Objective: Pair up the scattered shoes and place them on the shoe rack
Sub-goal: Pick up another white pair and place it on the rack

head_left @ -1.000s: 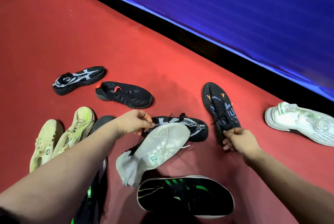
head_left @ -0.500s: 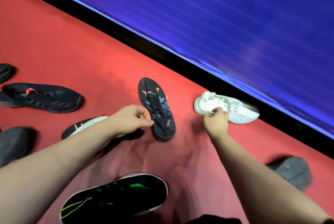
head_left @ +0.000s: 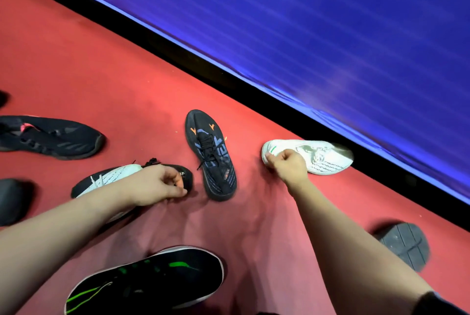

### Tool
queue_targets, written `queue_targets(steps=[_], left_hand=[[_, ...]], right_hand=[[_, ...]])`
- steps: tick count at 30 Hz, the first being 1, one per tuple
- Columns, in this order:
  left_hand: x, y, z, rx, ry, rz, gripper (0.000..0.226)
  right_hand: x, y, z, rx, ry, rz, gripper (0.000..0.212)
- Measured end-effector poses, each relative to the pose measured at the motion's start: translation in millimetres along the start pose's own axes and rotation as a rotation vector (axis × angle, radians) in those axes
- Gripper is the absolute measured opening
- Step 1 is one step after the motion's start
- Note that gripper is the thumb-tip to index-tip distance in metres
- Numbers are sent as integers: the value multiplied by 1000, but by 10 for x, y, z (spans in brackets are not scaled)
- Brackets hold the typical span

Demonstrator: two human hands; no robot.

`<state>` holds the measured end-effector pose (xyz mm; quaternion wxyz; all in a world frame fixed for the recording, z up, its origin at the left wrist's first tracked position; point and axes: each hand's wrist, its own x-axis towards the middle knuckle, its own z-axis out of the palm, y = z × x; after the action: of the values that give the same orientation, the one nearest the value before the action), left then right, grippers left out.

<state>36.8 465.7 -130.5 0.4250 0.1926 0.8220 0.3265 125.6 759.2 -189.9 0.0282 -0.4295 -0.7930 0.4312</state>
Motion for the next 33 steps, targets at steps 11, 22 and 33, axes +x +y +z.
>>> queue_targets(steps=[11, 22, 33], left_hand=[[65, -158, -129, 155, 140, -12, 11], [-69, -873, -700, 590, 403, -269, 24], [-122, -959, -760, 612, 352, -313, 29]], right_hand=[[-507, 376, -199, -50, 361, 58, 45], [-421, 541, -109, 669, 69, 789, 18], [-575, 396, -23, 799, -92, 731, 8]])
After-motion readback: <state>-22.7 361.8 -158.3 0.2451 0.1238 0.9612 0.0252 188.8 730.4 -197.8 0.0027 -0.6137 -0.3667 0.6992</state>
